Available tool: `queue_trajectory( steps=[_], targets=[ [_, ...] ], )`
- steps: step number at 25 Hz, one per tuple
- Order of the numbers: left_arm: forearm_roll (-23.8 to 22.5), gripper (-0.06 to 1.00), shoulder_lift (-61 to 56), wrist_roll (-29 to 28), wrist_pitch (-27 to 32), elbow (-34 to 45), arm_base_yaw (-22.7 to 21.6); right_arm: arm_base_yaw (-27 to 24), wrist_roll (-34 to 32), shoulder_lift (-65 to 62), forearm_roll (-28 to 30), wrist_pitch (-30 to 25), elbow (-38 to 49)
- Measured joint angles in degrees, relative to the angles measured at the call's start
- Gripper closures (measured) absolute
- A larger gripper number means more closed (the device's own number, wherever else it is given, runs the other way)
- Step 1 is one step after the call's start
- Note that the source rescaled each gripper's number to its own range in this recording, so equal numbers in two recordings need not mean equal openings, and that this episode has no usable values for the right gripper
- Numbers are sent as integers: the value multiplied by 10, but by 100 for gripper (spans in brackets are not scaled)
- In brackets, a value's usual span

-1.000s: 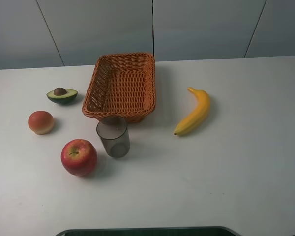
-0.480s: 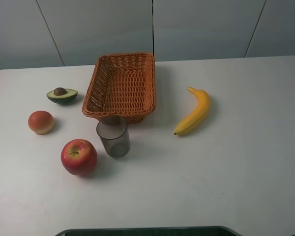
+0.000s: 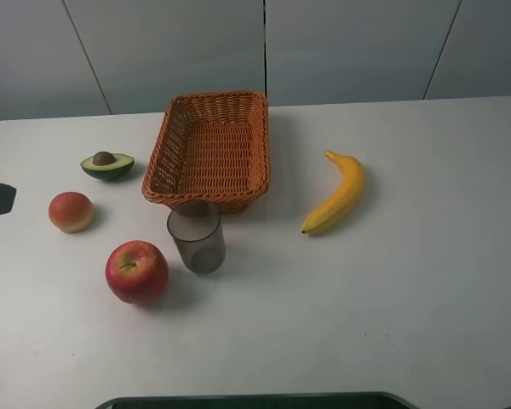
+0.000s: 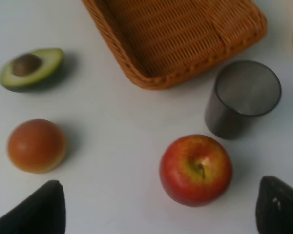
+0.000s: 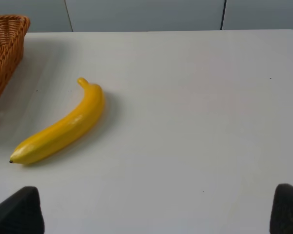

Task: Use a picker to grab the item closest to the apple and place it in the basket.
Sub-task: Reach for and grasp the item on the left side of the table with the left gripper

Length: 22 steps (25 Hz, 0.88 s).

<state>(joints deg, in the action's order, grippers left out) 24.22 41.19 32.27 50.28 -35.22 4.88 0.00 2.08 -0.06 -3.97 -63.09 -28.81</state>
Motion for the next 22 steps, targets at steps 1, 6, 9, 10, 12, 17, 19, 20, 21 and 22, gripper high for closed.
queue_trajectory(
  steps=[1, 6, 9, 10, 12, 17, 19, 20, 21, 22],
  targets=[
    [15, -6, 14, 12, 0, 0, 1, 0, 0, 0, 0, 0, 0],
    [37, -6, 81, 39, -15, 0, 34, 0, 0, 0, 0, 0, 0],
    [26, -6, 124, 38, -51, 0, 79, 0, 0, 0, 0, 0, 0],
    [20, -6, 139, 34, -67, 0, 97, 0, 0, 0, 0, 0, 0],
    [2, -6, 168, 20, -92, -5, 135, 0, 0, 0, 0, 0, 0],
    [-70, -6, 241, -56, -126, -46, 241, 0, 0, 0, 0, 0, 0],
    [-112, -6, 268, -100, -130, -70, 280, 0, -1, 0, 0, 0, 0],
    [-134, -6, 283, -124, -130, -81, 299, 0, -1, 0, 0, 0, 0],
    [-151, -6, 298, -146, -129, -94, 318, 0, -1, 0, 0, 0, 0],
    [-170, -6, 315, -165, -125, -107, 336, 0, -1, 0, 0, 0, 0]
  ],
)
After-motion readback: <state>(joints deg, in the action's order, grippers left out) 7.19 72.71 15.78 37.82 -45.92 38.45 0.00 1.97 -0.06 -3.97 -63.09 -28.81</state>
